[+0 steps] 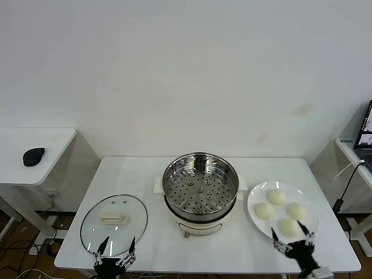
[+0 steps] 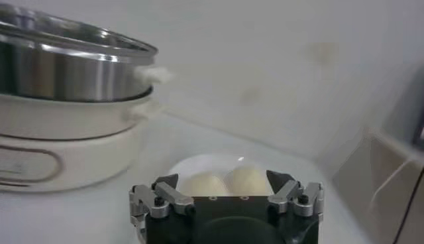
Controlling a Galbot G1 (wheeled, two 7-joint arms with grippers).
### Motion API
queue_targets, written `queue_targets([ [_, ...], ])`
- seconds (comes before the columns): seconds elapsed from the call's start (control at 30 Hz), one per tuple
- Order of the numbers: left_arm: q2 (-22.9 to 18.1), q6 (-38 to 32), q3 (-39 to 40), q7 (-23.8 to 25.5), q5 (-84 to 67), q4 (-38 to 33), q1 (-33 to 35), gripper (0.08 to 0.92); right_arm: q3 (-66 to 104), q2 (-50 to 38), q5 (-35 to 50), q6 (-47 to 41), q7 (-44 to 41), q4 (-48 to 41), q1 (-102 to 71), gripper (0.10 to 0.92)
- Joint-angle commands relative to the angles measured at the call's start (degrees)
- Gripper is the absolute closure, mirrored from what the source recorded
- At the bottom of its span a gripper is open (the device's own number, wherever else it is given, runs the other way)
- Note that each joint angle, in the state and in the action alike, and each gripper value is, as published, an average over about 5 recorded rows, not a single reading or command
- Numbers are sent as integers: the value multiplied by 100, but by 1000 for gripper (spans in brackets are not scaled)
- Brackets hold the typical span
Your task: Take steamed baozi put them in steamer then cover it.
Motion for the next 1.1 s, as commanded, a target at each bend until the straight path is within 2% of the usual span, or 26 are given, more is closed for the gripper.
queue_targets([
  [0.03,7,134,-7,60,379,76,-200,177,602,-1719,-1255,-286,-1147,-560,778,203],
  [0.23,-40,195,39,46,562,69,-249,177,-424,-2851,-1842,-115,-2482,-1249,2052,203],
  [0.5,-29,217,37,14,651,27,-271,177,-3493,-3466,-1853,33,-3819,-2288,4992,203],
  [0.77,-1,233,4,-16,679,57,-375,177,-7025,-3324,-1453,327,-4773,-3446,8044,203],
  [1.1,105,328,-89,-26,669,61,-524,177,-8683,-2598,-1110,538,-5042,-4491,9280,203],
])
